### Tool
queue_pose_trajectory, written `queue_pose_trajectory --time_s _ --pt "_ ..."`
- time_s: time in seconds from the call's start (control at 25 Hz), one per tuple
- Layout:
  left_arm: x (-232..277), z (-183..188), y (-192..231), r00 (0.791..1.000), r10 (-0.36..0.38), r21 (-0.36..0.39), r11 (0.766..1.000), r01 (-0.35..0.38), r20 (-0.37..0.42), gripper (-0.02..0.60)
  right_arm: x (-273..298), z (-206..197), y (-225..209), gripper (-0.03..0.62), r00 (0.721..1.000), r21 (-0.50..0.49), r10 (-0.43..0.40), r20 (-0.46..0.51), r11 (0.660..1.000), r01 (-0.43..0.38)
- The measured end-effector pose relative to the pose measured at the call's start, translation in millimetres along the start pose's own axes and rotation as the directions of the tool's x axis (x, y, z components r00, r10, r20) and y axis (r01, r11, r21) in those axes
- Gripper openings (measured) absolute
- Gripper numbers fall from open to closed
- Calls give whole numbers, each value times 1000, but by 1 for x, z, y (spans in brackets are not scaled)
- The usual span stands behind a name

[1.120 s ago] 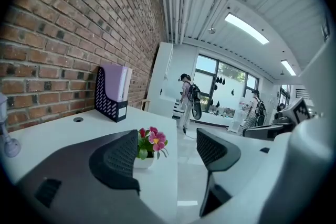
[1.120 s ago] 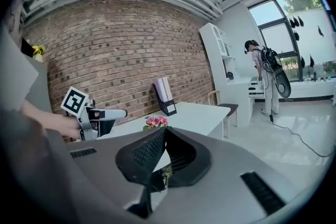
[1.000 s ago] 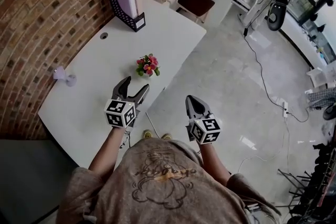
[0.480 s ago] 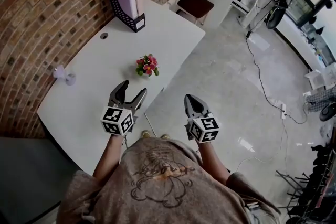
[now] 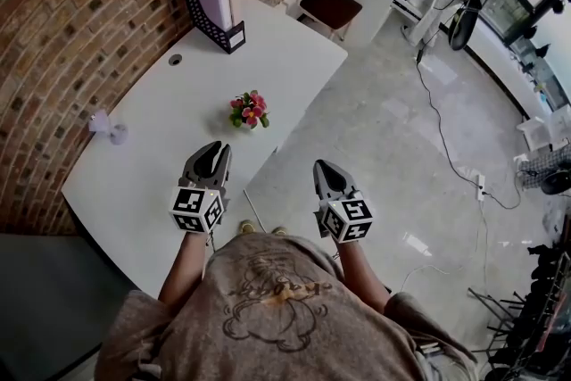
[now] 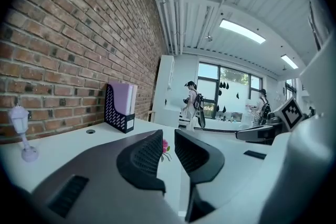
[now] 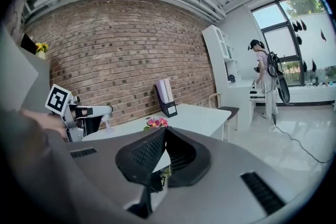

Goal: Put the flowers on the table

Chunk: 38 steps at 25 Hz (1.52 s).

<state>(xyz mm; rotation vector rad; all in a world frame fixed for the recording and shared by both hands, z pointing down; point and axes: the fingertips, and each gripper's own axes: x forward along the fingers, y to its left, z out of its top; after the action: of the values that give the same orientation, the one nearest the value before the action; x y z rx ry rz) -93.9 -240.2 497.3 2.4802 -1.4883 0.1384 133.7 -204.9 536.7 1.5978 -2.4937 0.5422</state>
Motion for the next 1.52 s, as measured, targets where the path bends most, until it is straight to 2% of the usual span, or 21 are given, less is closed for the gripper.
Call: queue_pose_trajectory --time_s 0.12,0.28,0.4,0.64,1.52 --pt "-3 1 4 1000 15 -13 1000 -15 17 50 0 -1 0 5 1000 -5 -1 -1 1000 1" --pt "-6 0 4 999 18 -31 999 -17 31 29 -2 1 1 5 1000 8 -2 5 1000 2" --pt "-6 0 4 999 14 -33 999 -13 39 26 -2 4 2 4 1000 28 -6 12 1000 5" --pt "-7 2 6 999 12 -43 999 -10 47 26 -4 -2 1 3 1000 -23 -5 10 1000 5" --pt "-9 -2 0 999 -3 -91 996 6 32 26 -9 -3 4 3 1000 -22 -7 11 1000 7"
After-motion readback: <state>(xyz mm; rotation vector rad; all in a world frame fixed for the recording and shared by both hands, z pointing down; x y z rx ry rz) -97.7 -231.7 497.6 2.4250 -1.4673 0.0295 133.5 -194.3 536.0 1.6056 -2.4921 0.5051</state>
